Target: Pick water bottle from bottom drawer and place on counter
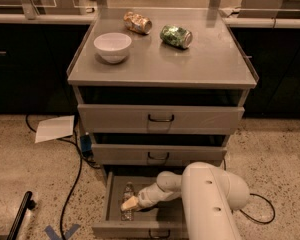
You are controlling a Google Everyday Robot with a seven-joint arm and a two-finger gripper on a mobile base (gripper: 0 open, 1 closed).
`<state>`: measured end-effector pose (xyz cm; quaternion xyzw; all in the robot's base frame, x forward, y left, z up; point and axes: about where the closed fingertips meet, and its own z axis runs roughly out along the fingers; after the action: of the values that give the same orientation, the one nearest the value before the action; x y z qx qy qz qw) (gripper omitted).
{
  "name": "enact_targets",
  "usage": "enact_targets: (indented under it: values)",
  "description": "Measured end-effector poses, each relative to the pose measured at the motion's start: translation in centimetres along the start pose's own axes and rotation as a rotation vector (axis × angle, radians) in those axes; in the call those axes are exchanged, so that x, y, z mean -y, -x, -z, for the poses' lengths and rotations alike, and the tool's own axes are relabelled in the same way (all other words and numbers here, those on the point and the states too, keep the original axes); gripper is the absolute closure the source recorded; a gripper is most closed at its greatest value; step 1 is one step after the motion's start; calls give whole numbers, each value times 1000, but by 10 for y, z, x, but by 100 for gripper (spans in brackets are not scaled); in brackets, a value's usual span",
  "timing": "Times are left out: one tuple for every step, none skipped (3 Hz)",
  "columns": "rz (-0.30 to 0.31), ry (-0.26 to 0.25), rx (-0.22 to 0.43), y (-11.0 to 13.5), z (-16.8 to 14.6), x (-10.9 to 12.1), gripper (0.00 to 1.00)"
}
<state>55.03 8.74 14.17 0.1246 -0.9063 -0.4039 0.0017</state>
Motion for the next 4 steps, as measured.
enact_targets:
  values:
    - [0,0,0,0,0,0,66]
    - [17,-17,-28,-1,-5,-7,89]
    - [18,-18,-30,-1,-6,-7,100]
    - [18,-18,-30,-1,-6,-7,100]
